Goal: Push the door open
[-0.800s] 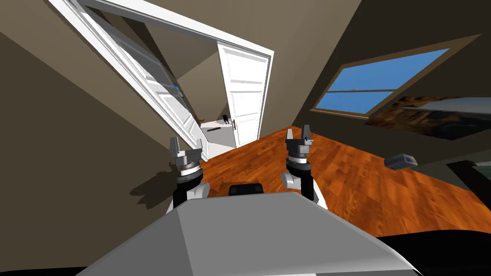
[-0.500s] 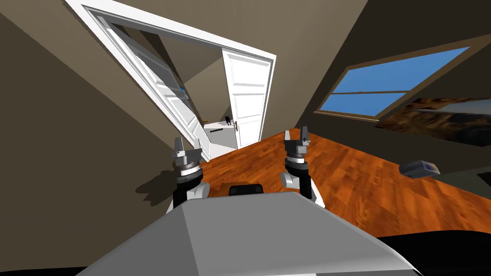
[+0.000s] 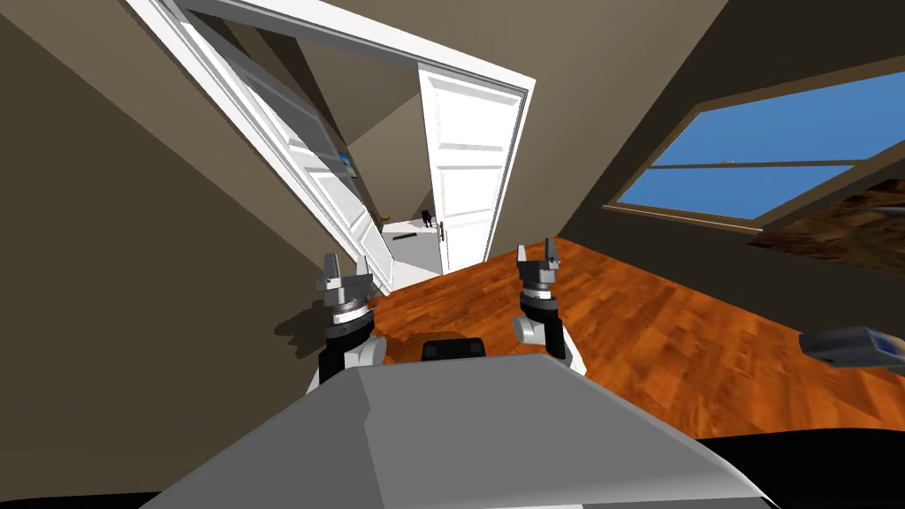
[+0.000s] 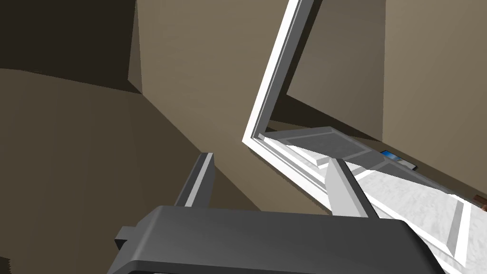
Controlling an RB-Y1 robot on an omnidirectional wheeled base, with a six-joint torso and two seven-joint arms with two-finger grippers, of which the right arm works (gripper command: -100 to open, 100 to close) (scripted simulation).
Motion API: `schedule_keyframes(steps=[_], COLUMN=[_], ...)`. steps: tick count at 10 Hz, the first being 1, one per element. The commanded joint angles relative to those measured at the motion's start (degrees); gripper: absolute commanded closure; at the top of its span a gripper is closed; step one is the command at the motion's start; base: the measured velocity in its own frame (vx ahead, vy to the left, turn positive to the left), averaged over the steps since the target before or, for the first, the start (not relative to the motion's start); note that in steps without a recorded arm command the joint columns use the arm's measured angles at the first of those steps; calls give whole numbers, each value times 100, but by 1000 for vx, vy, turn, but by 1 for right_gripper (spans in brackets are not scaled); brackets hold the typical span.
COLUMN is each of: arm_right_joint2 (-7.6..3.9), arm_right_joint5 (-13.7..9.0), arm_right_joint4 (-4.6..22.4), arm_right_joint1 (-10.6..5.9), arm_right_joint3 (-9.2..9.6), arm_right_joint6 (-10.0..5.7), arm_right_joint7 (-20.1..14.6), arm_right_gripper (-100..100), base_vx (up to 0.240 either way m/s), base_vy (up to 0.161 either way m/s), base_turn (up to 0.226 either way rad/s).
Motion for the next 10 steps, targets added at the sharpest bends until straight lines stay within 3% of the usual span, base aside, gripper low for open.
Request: schedule_keyframes(steps=[1, 10], arm_right_joint2=[-28, -161], arm_right_joint5=[-104, -732], arm_right_joint4=[181, 1268], arm_right_joint1=[-28, -347], arm_right_joint3=[36, 176], arm_right_joint6=[-64, -283], arm_right_joint7=[-139, -898], arm_right_gripper=[-100, -100], base_vx=[127, 113], base_vy=[12, -21], base_turn=[132, 134])
